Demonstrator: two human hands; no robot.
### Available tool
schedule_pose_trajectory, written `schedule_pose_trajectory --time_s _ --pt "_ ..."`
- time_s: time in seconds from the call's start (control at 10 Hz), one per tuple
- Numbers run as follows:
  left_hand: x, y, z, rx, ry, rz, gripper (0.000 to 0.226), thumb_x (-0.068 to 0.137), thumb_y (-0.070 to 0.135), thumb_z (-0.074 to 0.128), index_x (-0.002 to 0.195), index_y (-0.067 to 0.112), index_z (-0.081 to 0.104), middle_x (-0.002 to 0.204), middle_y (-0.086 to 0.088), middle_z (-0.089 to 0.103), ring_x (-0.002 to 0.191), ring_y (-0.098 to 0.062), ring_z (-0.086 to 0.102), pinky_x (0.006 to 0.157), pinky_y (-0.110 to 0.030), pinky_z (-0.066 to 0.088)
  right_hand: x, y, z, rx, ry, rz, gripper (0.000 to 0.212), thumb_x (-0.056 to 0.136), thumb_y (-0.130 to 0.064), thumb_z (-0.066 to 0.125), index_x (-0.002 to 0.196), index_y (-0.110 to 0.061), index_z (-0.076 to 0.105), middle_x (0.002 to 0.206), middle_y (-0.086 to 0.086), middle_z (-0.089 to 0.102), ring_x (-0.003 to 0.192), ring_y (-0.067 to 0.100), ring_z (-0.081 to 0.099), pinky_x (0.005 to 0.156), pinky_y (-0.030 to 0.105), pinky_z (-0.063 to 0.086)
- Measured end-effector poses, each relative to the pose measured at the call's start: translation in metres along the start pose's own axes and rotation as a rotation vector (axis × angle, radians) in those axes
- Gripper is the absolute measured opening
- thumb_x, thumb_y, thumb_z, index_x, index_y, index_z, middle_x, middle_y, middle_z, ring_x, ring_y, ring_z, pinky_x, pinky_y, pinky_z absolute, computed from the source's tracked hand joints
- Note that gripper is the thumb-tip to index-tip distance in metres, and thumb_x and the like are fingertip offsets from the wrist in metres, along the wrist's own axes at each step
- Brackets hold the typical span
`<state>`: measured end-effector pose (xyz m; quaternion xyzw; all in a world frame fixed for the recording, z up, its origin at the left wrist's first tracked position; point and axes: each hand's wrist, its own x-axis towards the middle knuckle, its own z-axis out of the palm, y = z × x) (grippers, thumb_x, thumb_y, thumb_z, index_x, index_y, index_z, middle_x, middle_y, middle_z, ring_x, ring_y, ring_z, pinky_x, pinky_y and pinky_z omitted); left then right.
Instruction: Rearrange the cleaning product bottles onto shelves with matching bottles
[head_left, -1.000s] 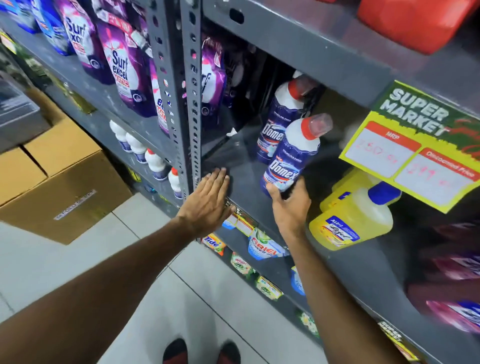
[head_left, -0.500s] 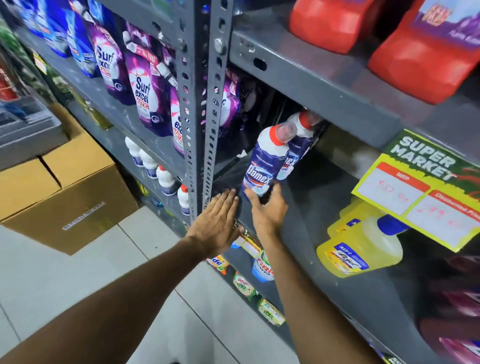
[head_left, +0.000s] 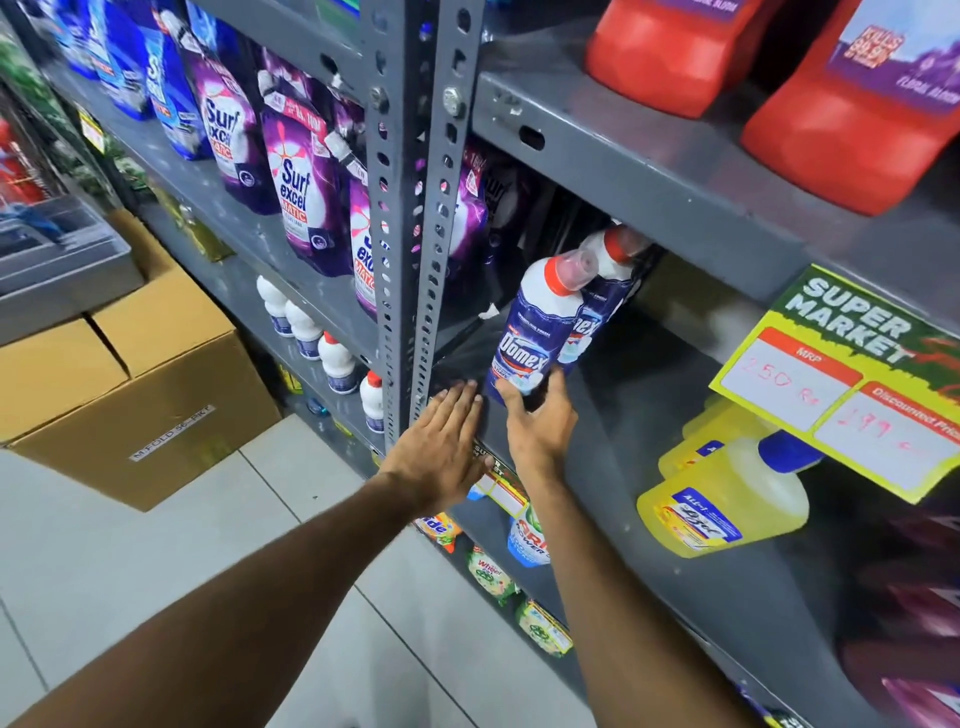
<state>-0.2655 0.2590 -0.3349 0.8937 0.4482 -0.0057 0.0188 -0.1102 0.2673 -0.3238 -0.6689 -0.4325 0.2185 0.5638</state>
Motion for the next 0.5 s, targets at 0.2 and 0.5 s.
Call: schedule_pose_trajectory --time_s 0.2,0.5 --pt "0.001 -0.001 0.004 -0.009 -0.001 0.004 0.085 0.103 0.064 0.004 0.161 0.003 -0.009 0.17 -0.02 -0.011 0.159 -0.032 -0.01 0.131 -0.046 -0.002 0.0 0.001 -0.002 -0.018 -0.009 0.035 0.051 0.089 -0.025 0.086 0.13 -0.009 0.06 0.115 -0.008 0.07 0.101 0.014 0.072 0.092 0.038 0.062" --pt "0.003 -0.003 -0.006 -0.006 -0.052 0.01 0.086 0.105 0.063 0.013 0.16 0.001 -0.01 0.169 -0.021 -0.013 0.159 -0.033 -0.009 0.128 -0.043 -0.01 0.0 -0.012 -0.013 0.206 -0.032 0.149 0.076 0.076 -0.004 0.092 0.143 -0.008 0.056 0.131 0.009 0.074 0.118 0.024 0.074 0.095 0.036 0.06"
